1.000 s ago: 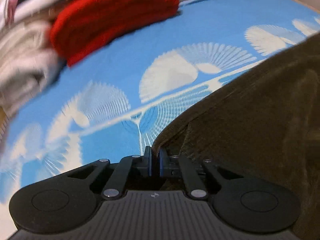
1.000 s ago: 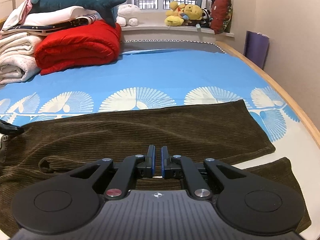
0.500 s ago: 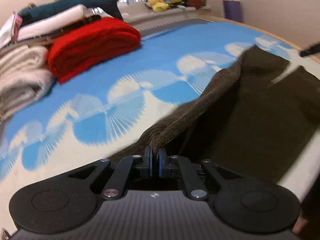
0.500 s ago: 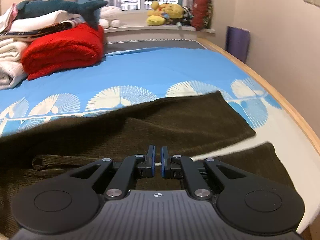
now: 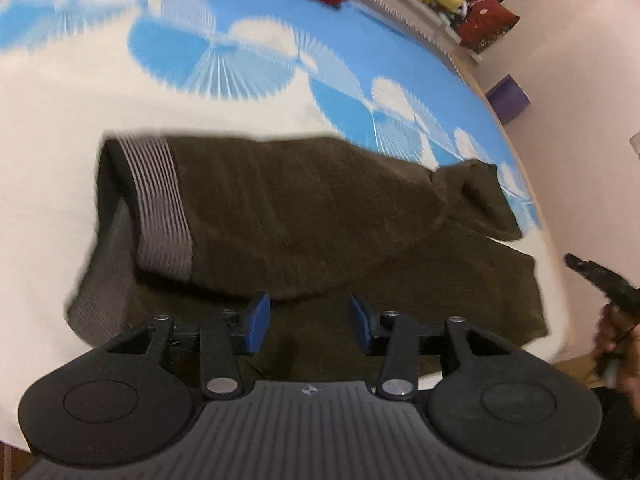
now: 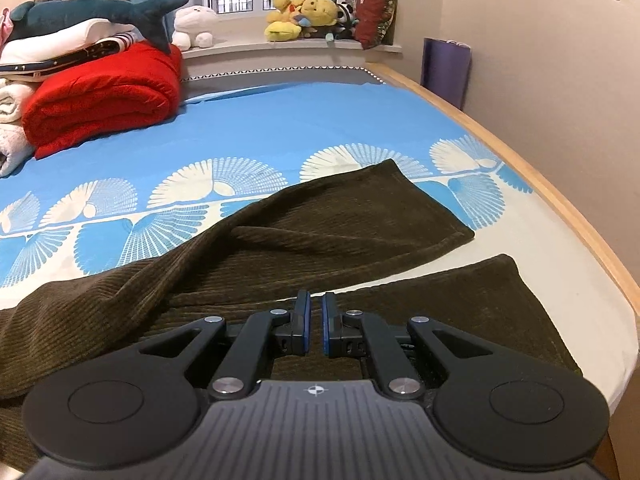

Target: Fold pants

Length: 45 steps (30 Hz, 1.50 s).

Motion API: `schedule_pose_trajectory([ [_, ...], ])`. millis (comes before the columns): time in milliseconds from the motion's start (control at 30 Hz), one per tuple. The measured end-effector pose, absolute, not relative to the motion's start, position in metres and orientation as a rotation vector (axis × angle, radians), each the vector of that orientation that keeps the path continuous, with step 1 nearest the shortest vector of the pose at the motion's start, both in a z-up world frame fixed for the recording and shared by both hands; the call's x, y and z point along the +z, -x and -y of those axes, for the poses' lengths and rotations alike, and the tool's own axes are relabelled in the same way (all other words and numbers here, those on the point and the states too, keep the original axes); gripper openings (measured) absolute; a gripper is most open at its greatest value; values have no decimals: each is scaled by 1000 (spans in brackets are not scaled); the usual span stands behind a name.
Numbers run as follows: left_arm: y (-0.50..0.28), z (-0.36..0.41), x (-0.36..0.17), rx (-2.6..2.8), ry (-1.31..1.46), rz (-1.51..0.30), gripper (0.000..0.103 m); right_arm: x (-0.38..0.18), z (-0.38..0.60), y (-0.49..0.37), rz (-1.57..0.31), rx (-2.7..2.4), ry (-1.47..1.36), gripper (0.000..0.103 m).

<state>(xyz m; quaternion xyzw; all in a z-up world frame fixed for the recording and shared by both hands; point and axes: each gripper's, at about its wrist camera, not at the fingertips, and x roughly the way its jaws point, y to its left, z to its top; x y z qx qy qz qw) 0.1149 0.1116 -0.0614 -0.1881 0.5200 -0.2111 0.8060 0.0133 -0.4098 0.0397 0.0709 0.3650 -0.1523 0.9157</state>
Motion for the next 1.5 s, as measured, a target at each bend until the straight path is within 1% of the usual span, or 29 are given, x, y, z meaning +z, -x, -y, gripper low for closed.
schedule_pose_trajectory([
  [100,-127,-113,-72,-410,418,-1184,50,39,407,-14,-750,-306,-142,6],
  [133,-131,-114,-76,-389,432,-1202,54,40,406,-16,-752,-301,-141,6],
  [167,-133,-117,-81,-365,452,-1215,61,39,405,-17,-753,-294,-144,6],
  [200,-136,-120,-83,-339,476,-1225,63,39,404,-19,-754,-287,-151,6],
  [300,-146,-131,-93,-242,546,-1252,63,41,406,-23,-746,-253,-227,7],
  [367,-153,-136,-97,-177,570,-1258,63,41,409,-28,-744,-228,-300,11],
  [433,-160,-141,-101,-140,603,-1260,63,39,410,-35,-745,-207,-363,13],
  [700,-180,-150,-106,-96,683,-1256,63,23,389,-91,-773,-159,-496,14],
  [733,-179,-153,-106,-87,682,-1252,61,21,386,-100,-775,-151,-497,16],
  [767,-179,-154,-106,-75,673,-1250,56,19,382,-108,-778,-149,-492,19],
  [800,-179,-156,-106,-65,666,-1252,47,15,376,-119,-786,-151,-482,25],
  [833,-180,-155,-106,-55,652,-1258,41,11,373,-126,-794,-153,-476,29],
  [867,-180,-155,-106,-47,620,-1264,34,5,370,-136,-810,-155,-472,30],
  [967,-181,-149,-102,-69,529,-1253,28,-13,366,-162,-855,-160,-482,31],
  [1167,-179,-143,-93,-121,400,-1225,26,-46,363,-197,-941,-218,-500,32],
  [1267,-179,-144,-92,-140,387,-1220,26,-51,357,-208,-958,-221,-497,36],
  [1433,-181,-145,-93,-163,378,-1215,26,-66,350,-219,-1007,-229,-486,37],
  [1467,-181,-145,-92,-169,377,-1214,26,-68,350,-220,-1011,-234,-489,35],
  [1500,-182,-146,-92,-173,378,-1214,26,-69,350,-220,-1012,-237,-487,29],
])
